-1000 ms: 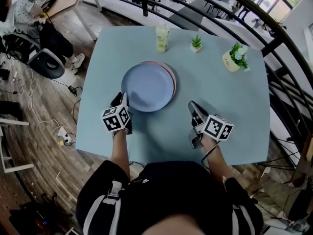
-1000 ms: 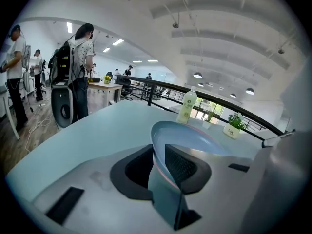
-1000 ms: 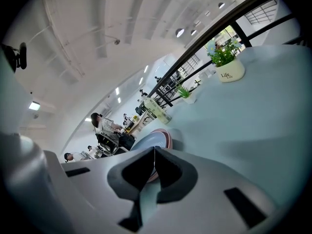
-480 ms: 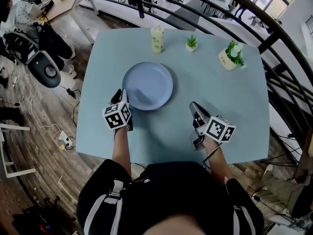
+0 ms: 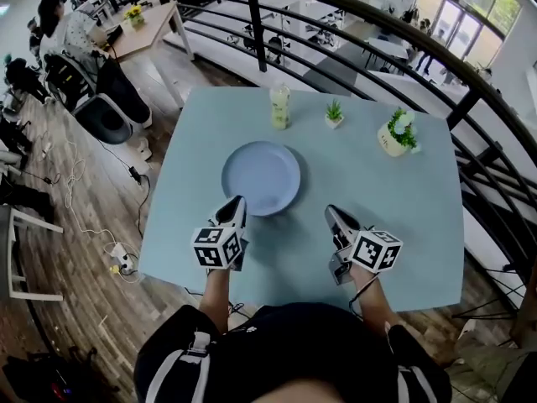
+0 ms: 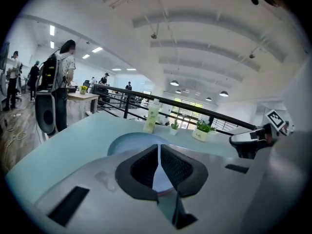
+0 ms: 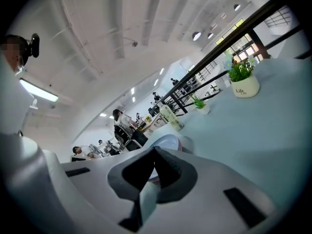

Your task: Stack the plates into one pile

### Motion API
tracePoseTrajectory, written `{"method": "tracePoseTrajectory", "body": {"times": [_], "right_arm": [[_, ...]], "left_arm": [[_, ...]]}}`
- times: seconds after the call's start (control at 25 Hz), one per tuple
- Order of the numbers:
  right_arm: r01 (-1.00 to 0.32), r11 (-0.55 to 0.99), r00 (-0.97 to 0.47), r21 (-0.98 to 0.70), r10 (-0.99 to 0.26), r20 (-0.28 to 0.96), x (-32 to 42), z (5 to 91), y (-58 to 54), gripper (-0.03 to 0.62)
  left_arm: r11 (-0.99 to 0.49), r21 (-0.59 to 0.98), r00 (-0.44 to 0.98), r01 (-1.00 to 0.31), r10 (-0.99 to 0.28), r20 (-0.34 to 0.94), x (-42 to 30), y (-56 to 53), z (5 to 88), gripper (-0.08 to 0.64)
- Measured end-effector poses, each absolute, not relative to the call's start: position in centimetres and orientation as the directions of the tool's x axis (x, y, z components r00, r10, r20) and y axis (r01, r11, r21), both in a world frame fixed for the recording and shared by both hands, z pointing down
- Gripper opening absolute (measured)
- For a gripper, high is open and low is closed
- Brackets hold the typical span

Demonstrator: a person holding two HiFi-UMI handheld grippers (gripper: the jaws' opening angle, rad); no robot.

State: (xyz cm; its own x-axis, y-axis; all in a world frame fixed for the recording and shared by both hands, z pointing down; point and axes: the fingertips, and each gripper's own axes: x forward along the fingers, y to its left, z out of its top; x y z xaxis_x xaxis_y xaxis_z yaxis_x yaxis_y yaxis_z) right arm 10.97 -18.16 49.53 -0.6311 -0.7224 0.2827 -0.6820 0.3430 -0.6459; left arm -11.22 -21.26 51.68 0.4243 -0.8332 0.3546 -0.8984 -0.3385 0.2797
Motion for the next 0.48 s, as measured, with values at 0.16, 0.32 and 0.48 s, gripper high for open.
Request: {"method": "tracePoseTrajectory", "body": {"times": [0.16,0.32,0.48], "right_arm": [[-0.7,0.388,-0.634,-0.599,-0.724,0.272,12.0,48.4,-16.7,0.002],[-0.699,0.409,-0.632,-0.587,-0.737,0.239,13.6,47.1,-15.0,0.002],[-0.697,0.43,-0.634,-0.573,-0.743,0.213,14.8,46.1,-13.7,0.002]], "left_arm": [[-0.445,0.269,0.516,-0.854,-0.789,0.333,-6.3,-19.2,49.9,0.028],[-0.518,0.233,0.568,-0.823,-0.763,0.311,-2.2,-17.5,47.8,0.028],[-0.577,0.218,0.617,-0.787,-0.73,0.295,0.9,-16.2,46.4,0.028]]}}
